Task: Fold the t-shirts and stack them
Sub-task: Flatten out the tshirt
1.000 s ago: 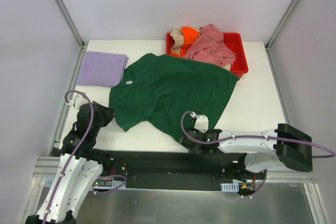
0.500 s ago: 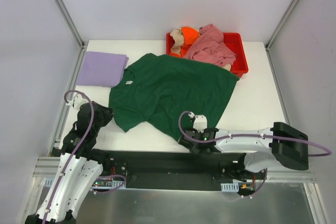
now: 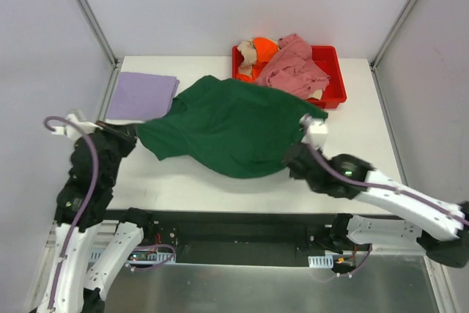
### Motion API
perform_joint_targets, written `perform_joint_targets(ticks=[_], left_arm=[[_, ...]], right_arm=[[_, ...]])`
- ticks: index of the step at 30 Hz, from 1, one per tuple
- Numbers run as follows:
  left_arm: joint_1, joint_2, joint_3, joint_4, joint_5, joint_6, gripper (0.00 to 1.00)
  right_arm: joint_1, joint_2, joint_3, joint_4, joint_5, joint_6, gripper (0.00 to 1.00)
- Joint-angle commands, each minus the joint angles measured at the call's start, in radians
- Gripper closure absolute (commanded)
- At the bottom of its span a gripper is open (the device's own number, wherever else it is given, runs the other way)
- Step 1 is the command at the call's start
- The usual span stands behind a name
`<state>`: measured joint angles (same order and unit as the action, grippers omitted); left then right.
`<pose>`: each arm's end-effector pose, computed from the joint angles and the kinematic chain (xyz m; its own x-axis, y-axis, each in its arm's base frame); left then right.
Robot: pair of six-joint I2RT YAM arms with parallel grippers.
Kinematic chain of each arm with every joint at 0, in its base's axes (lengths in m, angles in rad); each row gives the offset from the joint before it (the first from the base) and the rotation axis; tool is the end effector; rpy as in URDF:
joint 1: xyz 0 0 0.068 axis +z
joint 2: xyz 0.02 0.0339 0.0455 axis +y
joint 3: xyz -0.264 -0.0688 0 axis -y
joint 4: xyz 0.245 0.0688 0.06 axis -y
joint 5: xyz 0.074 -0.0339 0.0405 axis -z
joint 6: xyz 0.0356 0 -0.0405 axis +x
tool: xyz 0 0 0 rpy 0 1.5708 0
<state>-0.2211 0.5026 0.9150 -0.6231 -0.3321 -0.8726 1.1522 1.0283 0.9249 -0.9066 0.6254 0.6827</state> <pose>0.0946 -0.0094 0.3713 -0.0517 -0.7306 -0.6809 -0.2230 0.6730 -0.7052 0.0956 0.1636 0.2869 -0.6545 -0.2129 -0.7254 -0.2594 0.9645 -0.0491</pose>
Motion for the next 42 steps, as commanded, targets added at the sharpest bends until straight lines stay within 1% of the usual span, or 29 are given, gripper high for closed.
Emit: perform_joint_targets(ticks=[1, 3, 5, 7, 11, 14, 16, 18, 20, 21, 23, 24, 26, 28, 31, 32, 33, 34, 37, 40, 42], left_arm=[[0.006, 0.005, 0.324, 0.049, -0.093, 0.083, 1.0], [0.006, 0.008, 0.442, 0.06, -0.082, 0.105, 1.0], [0.006, 0.028, 0.562, 0.085, -0.044, 0.145, 1.0], [0.006, 0.059, 0.678, 0.109, 0.026, 0.193, 1.0], [0.006, 0.141, 0.927, 0.111, 0.152, 0.259, 1.0], [0.006, 0.178, 1.073, 0.111, 0.192, 0.28, 1.0], [0.006, 0.198, 1.139, 0.115, 0.202, 0.296, 1.0], [0.006, 0.218, 1.182, 0.126, 0.202, 0.305, 1.0], [0.006, 0.253, 1.22, 0.143, 0.193, 0.317, 1.0], [0.006, 0.283, 1.254, 0.146, 0.191, 0.326, 1.0], [0.006, 0.335, 1.288, 0.148, 0.192, 0.343, 1.0], [0.006, 0.356, 1.288, 0.148, 0.194, 0.346, 1.0], [0.006, 0.399, 1.248, 0.152, 0.179, 0.35, 1.0], [0.006, 0.418, 1.164, 0.18, 0.136, 0.354, 1.0], [0.006, 0.462, 1.005, 0.244, 0.082, 0.374, 1.0], [0.006, 0.484, 0.948, 0.27, 0.068, 0.38, 1.0], [0.006, 0.51, 0.905, 0.292, 0.055, 0.385, 1.0], [0.006, 0.539, 0.854, 0.316, 0.038, 0.391, 1.0], [0.006, 0.641, 0.715, 0.406, -0.007, 0.409, 1.0], [0.006, 0.801, 0.609, 0.534, -0.016, 0.44, 1.0], [0.006, 0.948, 0.611, 0.563, -0.016, 0.454, 1.0]], right_arm=[[-0.029, -0.199, 0.319, -0.143, 0.273, -0.265, 0.99], [-0.029, -0.269, 0.409, -0.062, 0.235, -0.39, 1.0], [-0.029, -0.307, 0.509, -0.005, 0.102, -0.481, 1.0], [-0.029, -0.327, 0.587, 0.037, -0.057, -0.552, 0.99], [-0.029, -0.323, 0.744, 0.061, -0.277, -0.601, 1.0], [-0.028, -0.301, 0.839, 0.069, -0.425, -0.61, 1.0], [-0.029, -0.287, 0.897, 0.072, -0.501, -0.611, 1.0], [-0.028, -0.269, 0.952, 0.071, -0.532, -0.614, 1.0], [-0.028, -0.249, 1.003, 0.06, -0.507, -0.633, 1.0], [-0.029, -0.241, 1.023, 0.048, -0.477, -0.65, 1.0], [-0.028, -0.237, 1.034, 0.046, -0.352, -0.675, 1.0], [-0.028, -0.24, 1.019, 0.051, -0.255, -0.714, 1.0], [-0.029, -0.249, 0.965, 0.08, -0.015, -0.758, 1.0], [-0.029, -0.26, 0.875, 0.154, 0.191, -0.822, 0.99], [-0.029, -0.251, 0.685, 0.351, 0.516, -0.975, 1.0], [-0.034, -0.234, 0.614, 0.426, 0.598, -1.042, 0.99], [-0.052, -0.22, 0.554, 0.527, 0.637, -1.118, 1.0], [-0.102, -0.202, 0.505, 0.566, 0.628, -1.117, 0.99], [-0.337, -0.143, 0.375, 0.555, 0.47, -1.004, 0.99], [-0.582, -0.033, 0.26, 0.546, 0.193, -0.879, 1.0], [-0.731, 0.069, 0.197, 0.592, -0.034, -0.835, 1.0]])
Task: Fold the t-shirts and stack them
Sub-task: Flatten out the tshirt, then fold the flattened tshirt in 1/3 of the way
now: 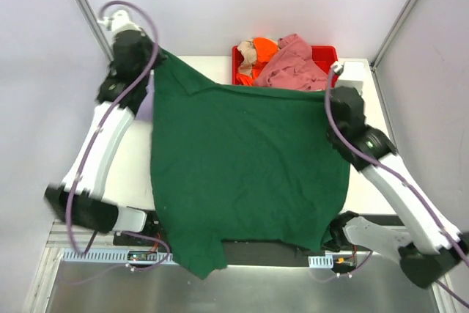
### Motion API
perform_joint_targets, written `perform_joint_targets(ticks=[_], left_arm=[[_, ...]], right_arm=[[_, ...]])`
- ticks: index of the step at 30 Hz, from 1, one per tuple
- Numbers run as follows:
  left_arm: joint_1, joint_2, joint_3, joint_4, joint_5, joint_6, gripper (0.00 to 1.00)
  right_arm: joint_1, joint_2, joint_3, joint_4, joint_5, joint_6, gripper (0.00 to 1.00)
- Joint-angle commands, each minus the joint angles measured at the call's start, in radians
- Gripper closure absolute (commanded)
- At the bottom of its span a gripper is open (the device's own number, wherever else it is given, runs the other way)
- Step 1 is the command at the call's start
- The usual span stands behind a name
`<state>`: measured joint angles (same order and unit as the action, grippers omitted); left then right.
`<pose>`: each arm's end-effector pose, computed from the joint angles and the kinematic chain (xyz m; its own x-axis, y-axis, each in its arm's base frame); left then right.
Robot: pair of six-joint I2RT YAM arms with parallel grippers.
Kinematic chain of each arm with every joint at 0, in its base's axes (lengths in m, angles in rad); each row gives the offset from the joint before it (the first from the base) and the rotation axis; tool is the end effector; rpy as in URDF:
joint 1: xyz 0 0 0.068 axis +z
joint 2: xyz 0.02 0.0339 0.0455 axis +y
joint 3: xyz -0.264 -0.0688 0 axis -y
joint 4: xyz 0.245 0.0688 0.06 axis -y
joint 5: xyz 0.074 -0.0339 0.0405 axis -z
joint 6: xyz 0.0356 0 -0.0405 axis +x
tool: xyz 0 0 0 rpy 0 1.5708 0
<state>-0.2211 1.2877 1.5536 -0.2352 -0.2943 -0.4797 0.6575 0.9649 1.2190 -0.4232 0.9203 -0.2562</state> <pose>0.2705 -0.0502 0.4926 0.0603 -0.4662 -0.8826 -0.0509 0.8816 -0.4692 0.1645 0.0912 0.4341 -0.1924 -0.3424 -0.9196 0.2089 0.9014 -0.3793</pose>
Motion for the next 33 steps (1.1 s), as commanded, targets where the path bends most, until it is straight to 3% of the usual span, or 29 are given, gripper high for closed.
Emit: perform_joint_targets(ticks=[1, 3, 7, 12, 19, 26, 33], left_arm=[[0.006, 0.255, 0.005, 0.174, -0.037, 0.073, 1.0], [0.006, 0.417, 0.068, 0.174, -0.011, 0.092, 1.0], [0.006, 0.674, 0.192, 0.16, 0.02, 0.09, 1.0], [0.006, 0.745, 0.221, 0.16, 0.058, 0.059, 1.0], [0.006, 0.621, 0.084, 0.16, 0.087, 0.013, 1.0], [-0.007, 0.356, -0.238, 0.136, 0.02, -0.046, 1.0], [-0.049, 0.109, -0.475, -0.004, -0.045, -0.138, 1.0]], right_arm=[[-0.283, 0.19, -0.122, 0.15, -0.403, 0.118, 1.0], [-0.355, 0.349, -0.118, 0.202, -0.533, 0.117, 1.0], [-0.43, 0.642, 0.023, 0.163, -0.598, 0.127, 1.0], [-0.452, 0.735, 0.077, 0.165, -0.6, 0.104, 1.0], [-0.464, 0.687, 0.039, 0.166, -0.62, 0.084, 0.99], [-0.464, 0.566, -0.058, 0.138, -0.713, 0.054, 1.0], [-0.464, 0.405, -0.174, 0.116, -0.768, 0.064, 1.0]])
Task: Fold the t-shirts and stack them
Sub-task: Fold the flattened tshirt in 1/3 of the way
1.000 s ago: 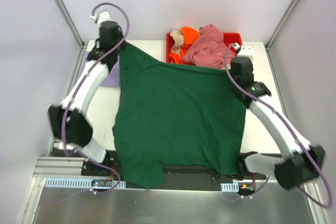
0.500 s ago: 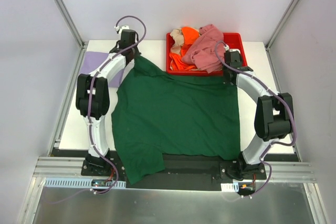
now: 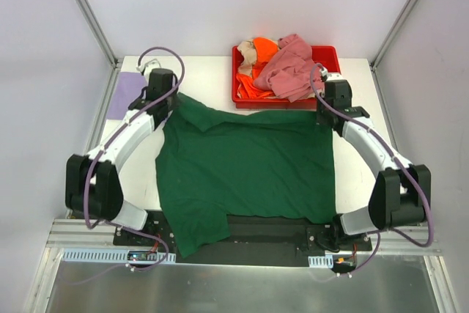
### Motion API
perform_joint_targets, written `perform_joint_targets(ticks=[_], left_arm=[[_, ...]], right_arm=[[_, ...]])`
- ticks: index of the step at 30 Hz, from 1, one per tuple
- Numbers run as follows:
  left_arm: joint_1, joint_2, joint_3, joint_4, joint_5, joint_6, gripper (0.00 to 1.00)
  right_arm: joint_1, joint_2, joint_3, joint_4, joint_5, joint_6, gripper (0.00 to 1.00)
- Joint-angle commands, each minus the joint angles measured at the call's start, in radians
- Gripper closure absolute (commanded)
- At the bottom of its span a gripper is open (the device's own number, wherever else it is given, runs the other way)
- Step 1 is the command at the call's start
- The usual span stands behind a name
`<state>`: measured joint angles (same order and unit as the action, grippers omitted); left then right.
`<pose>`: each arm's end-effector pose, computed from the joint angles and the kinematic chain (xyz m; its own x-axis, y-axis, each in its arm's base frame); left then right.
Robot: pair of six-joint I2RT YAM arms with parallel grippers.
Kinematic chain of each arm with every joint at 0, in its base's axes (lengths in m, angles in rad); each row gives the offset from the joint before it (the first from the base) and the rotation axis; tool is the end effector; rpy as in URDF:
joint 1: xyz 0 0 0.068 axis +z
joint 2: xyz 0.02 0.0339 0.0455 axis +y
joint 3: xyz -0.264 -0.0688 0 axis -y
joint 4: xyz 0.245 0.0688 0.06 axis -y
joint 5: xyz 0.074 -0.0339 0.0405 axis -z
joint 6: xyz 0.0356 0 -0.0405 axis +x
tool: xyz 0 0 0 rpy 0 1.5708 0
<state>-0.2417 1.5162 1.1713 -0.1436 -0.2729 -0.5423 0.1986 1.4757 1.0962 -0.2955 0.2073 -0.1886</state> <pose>0.3441 -0.0750 0.2999 -0.3900 -0.4157 -0.8216 -0.2357 0.9076 -0.3474 0.3247 0.0579 0.2733 -0.5951 -0.3069 -0.7427 -0.1498 0.9504 -0.2727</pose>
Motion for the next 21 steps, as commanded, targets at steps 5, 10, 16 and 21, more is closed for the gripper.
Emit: perform_joint_targets(ticks=[5, 10, 16, 21], left_arm=[[-0.068, -0.295, -0.223, -0.207, -0.08, -0.172, 1.0], [-0.146, -0.453, -0.285, -0.362, -0.203, -0.306, 1.0], [-0.171, -0.54, -0.326, -0.461, -0.177, -0.387, 1.0], [-0.185, -0.591, -0.349, -0.51, -0.114, -0.42, 1.0]], right_arm=[[-0.004, -0.187, -0.119, -0.022, -0.083, 0.005, 0.99], [-0.004, -0.264, -0.177, -0.008, -0.088, 0.003, 0.99], [-0.004, -0.318, -0.22, -0.008, -0.089, 0.014, 0.99], [-0.004, -0.327, -0.234, -0.01, -0.068, 0.021, 0.98]])
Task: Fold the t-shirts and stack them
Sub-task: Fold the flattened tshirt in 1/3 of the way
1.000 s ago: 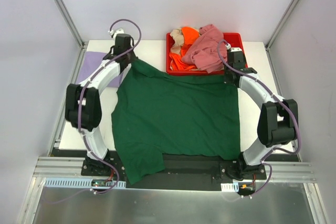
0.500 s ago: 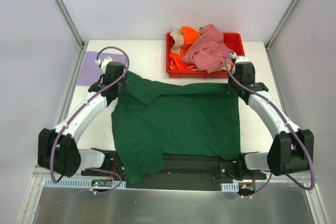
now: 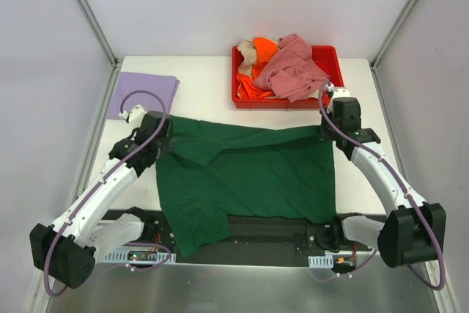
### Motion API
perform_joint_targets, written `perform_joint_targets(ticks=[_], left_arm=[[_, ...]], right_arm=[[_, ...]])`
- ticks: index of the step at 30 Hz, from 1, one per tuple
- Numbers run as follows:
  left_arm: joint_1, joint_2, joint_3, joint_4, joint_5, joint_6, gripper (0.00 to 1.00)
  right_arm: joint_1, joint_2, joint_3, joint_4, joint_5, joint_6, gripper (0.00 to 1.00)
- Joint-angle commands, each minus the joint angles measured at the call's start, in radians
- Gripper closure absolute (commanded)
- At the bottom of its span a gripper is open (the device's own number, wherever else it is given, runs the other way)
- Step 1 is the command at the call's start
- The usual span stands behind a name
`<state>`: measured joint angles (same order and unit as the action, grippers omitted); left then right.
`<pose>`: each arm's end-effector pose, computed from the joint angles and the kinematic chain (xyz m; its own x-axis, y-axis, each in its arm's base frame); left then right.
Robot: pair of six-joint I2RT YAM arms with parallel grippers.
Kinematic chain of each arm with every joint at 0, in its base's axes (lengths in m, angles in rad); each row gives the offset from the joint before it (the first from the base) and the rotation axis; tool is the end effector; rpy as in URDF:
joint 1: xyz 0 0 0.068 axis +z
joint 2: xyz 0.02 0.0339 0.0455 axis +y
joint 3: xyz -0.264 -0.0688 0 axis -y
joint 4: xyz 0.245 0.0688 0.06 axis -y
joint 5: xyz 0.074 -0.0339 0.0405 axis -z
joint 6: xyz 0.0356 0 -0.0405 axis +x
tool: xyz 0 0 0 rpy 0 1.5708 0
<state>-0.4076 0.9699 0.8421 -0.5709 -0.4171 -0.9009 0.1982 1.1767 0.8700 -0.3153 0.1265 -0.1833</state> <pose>0.1921 -0.0672 0.2910 -0.4275 -0.5960 -0.6797 -0.4147 0.7974 -0.4384 0.2550 0.0466 0.2768 -0.5444 -0.2938 -0.7857 -0.1973 0.9552 -0.2204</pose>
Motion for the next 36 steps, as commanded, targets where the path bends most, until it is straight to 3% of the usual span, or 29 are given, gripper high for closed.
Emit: perform_joint_targets(ticks=[1, 6, 11, 14, 17, 20, 22, 27, 33, 36], left_arm=[[-0.023, -0.054, -0.021, -0.086, 0.035, -0.064, 1.0], [-0.033, -0.077, -0.047, -0.118, 0.067, -0.076, 1.0], [-0.042, -0.094, -0.112, -0.133, 0.127, -0.047, 1.0], [-0.043, -0.108, -0.159, -0.155, 0.178, -0.026, 0.97], [-0.043, -0.149, -0.19, -0.213, 0.184, -0.03, 0.55], [-0.043, -0.189, -0.143, -0.225, 0.198, -0.007, 0.21], [-0.043, -0.2, -0.091, -0.224, 0.184, 0.019, 0.01], [-0.043, -0.104, 0.005, -0.189, 0.086, 0.059, 0.01], [-0.03, 0.198, 0.087, -0.002, 0.218, 0.143, 0.01], [0.028, 0.372, 0.121, 0.057, 0.288, 0.138, 0.01]], right_arm=[[-0.003, -0.028, -0.005, 0.004, 0.013, 0.019, 0.98], [-0.003, -0.029, -0.009, -0.05, 0.024, 0.045, 0.95], [-0.003, -0.043, -0.035, -0.152, 0.031, 0.091, 0.85], [-0.002, -0.083, -0.068, -0.212, 0.038, 0.12, 0.66], [-0.003, -0.155, -0.127, -0.24, 0.033, 0.159, 0.38], [-0.002, -0.212, -0.14, -0.237, 0.024, 0.209, 0.14], [-0.003, -0.227, -0.123, -0.226, -0.017, 0.225, 0.09], [-0.003, -0.19, -0.072, -0.171, -0.177, 0.254, 0.06], [-0.003, -0.028, -0.063, -0.082, -0.272, 0.28, 0.06], [-0.002, 0.085, -0.026, -0.085, -0.278, 0.295, 0.06]])
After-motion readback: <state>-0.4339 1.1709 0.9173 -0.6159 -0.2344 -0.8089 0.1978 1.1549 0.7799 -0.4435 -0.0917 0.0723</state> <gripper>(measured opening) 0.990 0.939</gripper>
